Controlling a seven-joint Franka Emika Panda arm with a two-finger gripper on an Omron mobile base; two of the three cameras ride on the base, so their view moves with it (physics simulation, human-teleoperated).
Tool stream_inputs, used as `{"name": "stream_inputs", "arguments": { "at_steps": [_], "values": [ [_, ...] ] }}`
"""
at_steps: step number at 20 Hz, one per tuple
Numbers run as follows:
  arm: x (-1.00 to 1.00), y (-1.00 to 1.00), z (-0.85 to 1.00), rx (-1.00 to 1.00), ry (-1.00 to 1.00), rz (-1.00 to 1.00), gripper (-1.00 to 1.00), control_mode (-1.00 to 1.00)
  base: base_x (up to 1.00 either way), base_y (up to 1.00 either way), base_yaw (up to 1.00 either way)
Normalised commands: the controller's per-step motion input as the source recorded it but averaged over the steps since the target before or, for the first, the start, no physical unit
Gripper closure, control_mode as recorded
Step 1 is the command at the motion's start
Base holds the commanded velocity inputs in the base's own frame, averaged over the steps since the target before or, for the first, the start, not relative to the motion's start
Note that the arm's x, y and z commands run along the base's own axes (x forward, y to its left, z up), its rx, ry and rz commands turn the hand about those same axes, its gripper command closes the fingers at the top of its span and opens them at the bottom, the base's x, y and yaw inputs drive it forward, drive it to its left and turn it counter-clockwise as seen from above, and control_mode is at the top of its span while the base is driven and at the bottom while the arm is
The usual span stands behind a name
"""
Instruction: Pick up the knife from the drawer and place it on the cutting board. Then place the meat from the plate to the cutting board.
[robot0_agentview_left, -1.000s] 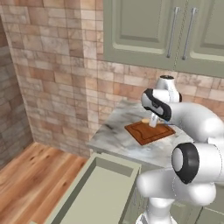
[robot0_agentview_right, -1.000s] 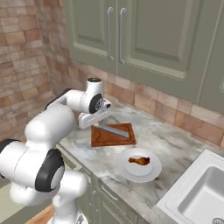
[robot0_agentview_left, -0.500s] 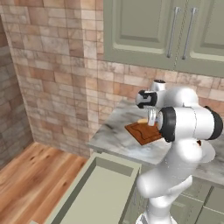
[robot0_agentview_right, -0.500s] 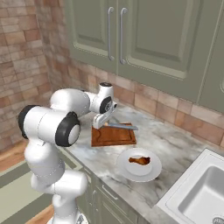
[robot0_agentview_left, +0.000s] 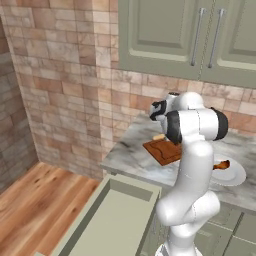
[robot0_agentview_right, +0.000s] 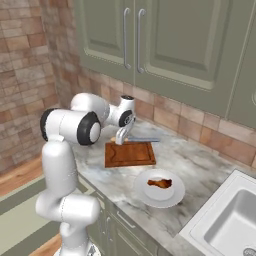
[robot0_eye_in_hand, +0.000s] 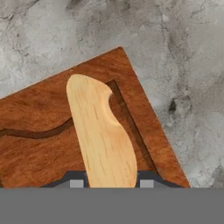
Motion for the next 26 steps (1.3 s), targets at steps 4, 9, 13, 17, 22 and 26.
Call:
{"name": "stream_inputs", "arguments": {
  "at_steps": [4,9,13,17,22,26],
  "values": [
    [0.38,0.01,-0.24,0.0,0.0,0.06,1.0,-1.0,0.0,0.0,0.0],
    [0.07,0.02,-0.26,0.0,0.0,0.04,1.0,-1.0,0.0,0.0,0.0],
    [0.0,0.03,-0.22,0.0,0.0,0.0,1.0,-1.0,0.0,0.0,0.0],
    [0.0,0.03,-0.14,0.0,0.0,0.0,1.0,-1.0,0.0,0.0,0.0],
    [0.0,0.03,-0.08,0.0,0.0,0.01,1.0,-1.0,0.0,0.0,0.0],
    [0.0,0.13,-0.08,0.0,0.0,0.01,1.0,-1.0,0.0,0.0,0.0]
  ]
}}
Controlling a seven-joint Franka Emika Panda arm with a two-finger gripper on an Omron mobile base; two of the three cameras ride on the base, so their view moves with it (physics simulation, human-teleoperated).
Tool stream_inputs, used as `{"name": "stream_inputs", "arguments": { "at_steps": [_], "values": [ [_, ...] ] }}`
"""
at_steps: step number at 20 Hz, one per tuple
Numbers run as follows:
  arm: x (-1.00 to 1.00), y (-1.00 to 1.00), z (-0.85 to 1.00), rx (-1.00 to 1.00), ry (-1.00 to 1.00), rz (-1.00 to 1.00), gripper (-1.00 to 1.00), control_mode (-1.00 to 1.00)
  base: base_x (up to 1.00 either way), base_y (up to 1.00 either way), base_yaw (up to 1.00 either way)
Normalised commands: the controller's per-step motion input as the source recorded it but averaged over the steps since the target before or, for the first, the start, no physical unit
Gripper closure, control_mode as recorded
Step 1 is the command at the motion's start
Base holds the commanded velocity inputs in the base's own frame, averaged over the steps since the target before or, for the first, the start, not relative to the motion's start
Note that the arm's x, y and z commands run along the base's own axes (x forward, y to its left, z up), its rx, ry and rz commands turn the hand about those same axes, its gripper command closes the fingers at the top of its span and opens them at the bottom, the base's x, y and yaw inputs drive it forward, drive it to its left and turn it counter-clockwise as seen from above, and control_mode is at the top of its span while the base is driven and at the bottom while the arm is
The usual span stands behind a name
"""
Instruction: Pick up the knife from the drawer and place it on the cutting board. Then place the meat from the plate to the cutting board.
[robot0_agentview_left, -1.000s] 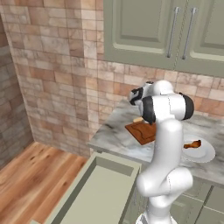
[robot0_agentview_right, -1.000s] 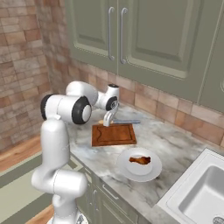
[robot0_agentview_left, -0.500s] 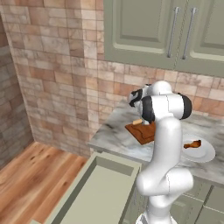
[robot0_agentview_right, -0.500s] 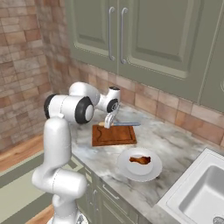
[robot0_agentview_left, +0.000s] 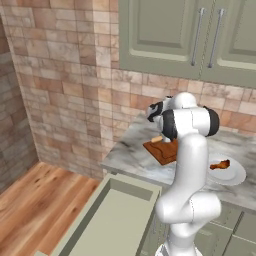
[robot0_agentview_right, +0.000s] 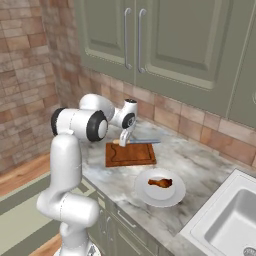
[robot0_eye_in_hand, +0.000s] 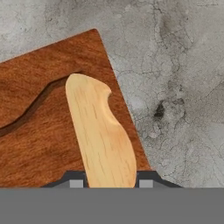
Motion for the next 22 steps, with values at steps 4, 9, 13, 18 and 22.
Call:
{"name": "stream_inputs", "arguments": {
  "at_steps": [4,9,13,18,22],
  "values": [
    [0.0,0.19,-0.08,0.0,0.0,0.02,1.0,-1.0,0.0,0.0,0.0],
    [0.0,0.21,-0.04,0.0,0.0,0.03,1.0,-1.0,0.0,0.0,0.0],
    [-0.02,0.1,-0.11,0.0,0.01,0.04,1.0,-1.0,0.0,0.0,0.0],
    [-0.01,0.01,-0.32,0.0,0.0,0.05,1.0,-1.0,0.0,0.0,0.0],
    [-0.01,0.0,-0.36,0.0,0.0,0.02,1.0,-1.0,0.0,0.0,0.0]
  ]
}}
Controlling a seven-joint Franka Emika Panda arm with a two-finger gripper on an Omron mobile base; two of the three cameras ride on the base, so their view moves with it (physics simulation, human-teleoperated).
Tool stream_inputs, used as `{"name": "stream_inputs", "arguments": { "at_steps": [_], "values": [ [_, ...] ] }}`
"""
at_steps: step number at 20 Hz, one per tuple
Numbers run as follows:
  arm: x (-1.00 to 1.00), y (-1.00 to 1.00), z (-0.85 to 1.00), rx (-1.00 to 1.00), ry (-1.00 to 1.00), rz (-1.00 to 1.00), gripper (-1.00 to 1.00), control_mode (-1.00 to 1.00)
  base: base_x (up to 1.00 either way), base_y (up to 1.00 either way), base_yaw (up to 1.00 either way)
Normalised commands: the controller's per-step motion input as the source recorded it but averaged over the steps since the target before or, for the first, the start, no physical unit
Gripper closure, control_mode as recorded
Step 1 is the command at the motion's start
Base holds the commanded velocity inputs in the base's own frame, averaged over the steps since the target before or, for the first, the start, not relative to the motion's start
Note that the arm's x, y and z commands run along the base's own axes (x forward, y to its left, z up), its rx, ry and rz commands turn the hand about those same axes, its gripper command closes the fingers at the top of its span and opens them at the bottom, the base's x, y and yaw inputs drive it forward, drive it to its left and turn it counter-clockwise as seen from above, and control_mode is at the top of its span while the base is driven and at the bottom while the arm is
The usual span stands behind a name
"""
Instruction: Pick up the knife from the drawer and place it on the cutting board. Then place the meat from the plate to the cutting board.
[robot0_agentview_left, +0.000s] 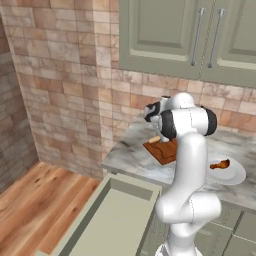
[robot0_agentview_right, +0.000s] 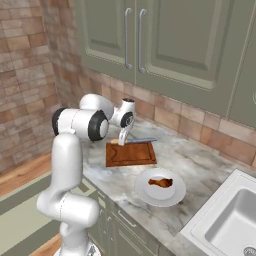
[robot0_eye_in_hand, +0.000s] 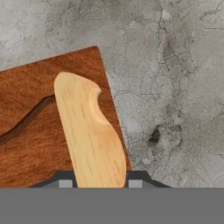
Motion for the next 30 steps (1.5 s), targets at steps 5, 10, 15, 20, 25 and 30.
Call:
{"name": "stream_inputs", "arguments": {
  "at_steps": [5,10,15,20,25,30],
  "values": [
    [-0.17,0.0,-0.1,0.0,0.0,0.0,1.0,-1.0,0.0,0.0,0.0],
    [-0.34,0.0,0.0,0.0,0.0,0.0,1.0,-1.0,0.0,0.0,0.0],
    [-0.44,0.0,0.0,0.0,0.0,0.0,1.0,-1.0,0.0,0.0,0.0],
    [-0.21,0.0,-0.05,0.0,0.0,0.0,1.0,-1.0,0.0,0.0,0.0],
    [0.01,0.0,-0.04,0.0,0.0,0.0,-1.0,-1.0,0.0,0.0,0.0],
    [0.01,0.0,0.0,0.0,0.0,0.0,-1.0,-1.0,0.0,0.0,0.0]
  ]
}}
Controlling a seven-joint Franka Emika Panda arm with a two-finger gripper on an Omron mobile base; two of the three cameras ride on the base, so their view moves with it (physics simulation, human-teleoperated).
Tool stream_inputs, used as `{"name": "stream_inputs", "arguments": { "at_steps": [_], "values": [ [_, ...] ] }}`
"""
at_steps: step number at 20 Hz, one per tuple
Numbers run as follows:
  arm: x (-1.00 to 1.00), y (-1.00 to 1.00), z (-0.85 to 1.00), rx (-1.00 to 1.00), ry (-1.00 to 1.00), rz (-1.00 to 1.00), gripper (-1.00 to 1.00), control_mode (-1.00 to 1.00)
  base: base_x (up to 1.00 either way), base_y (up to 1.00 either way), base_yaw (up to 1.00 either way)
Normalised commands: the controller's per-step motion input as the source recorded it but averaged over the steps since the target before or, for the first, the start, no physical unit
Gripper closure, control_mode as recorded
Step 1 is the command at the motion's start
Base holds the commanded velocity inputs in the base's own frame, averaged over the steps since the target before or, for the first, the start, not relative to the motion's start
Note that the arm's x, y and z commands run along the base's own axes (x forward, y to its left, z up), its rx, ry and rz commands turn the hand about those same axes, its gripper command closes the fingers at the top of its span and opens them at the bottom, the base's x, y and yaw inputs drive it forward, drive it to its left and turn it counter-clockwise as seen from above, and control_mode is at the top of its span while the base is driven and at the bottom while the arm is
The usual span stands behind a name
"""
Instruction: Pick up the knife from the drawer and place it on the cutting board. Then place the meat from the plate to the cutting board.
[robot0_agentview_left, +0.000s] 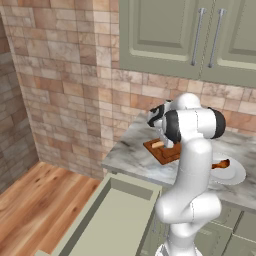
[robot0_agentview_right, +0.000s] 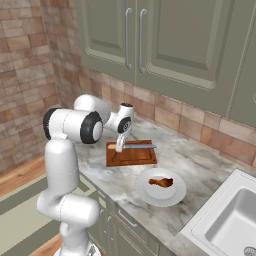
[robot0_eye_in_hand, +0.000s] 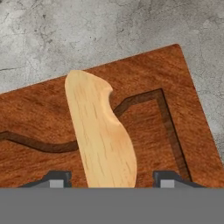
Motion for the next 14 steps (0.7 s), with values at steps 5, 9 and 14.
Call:
{"name": "stream_inputs", "arguments": {
  "at_steps": [5,9,14],
  "values": [
    [0.0,0.0,0.01,0.0,0.0,0.0,-1.0,-1.0,0.0,0.0,0.0],
    [-0.1,-0.07,0.33,0.0,0.0,0.0,-1.0,-1.0,0.0,0.0,0.0],
    [-0.36,-0.3,0.43,0.0,0.0,0.0,-1.0,-1.0,0.0,0.0,0.0]
  ]
}}
